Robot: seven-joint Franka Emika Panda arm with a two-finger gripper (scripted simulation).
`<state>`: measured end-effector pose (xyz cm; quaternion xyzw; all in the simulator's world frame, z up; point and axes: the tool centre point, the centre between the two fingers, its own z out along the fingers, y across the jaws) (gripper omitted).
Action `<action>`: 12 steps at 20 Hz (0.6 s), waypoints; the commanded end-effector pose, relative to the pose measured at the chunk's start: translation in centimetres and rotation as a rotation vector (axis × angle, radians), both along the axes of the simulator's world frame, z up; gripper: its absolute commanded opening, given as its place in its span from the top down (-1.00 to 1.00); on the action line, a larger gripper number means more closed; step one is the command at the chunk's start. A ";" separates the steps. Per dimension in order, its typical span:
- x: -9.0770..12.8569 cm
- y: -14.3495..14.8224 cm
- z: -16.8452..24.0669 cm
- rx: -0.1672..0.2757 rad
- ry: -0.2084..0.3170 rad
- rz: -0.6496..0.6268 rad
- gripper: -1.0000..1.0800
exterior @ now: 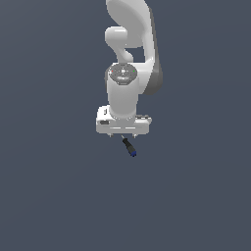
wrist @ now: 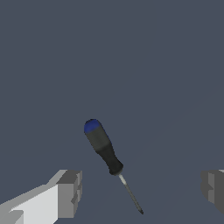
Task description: Pick up the object and move it to a goal position.
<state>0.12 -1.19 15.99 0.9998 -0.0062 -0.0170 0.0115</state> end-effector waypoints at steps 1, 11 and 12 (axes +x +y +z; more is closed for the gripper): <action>0.1 -1.0 0.2 -0.004 -0.004 -0.014 -0.92; -0.2 -0.8 -0.5 -0.002 -0.004 0.020 -0.92; -0.3 -0.8 -0.7 -0.002 -0.005 0.030 -0.92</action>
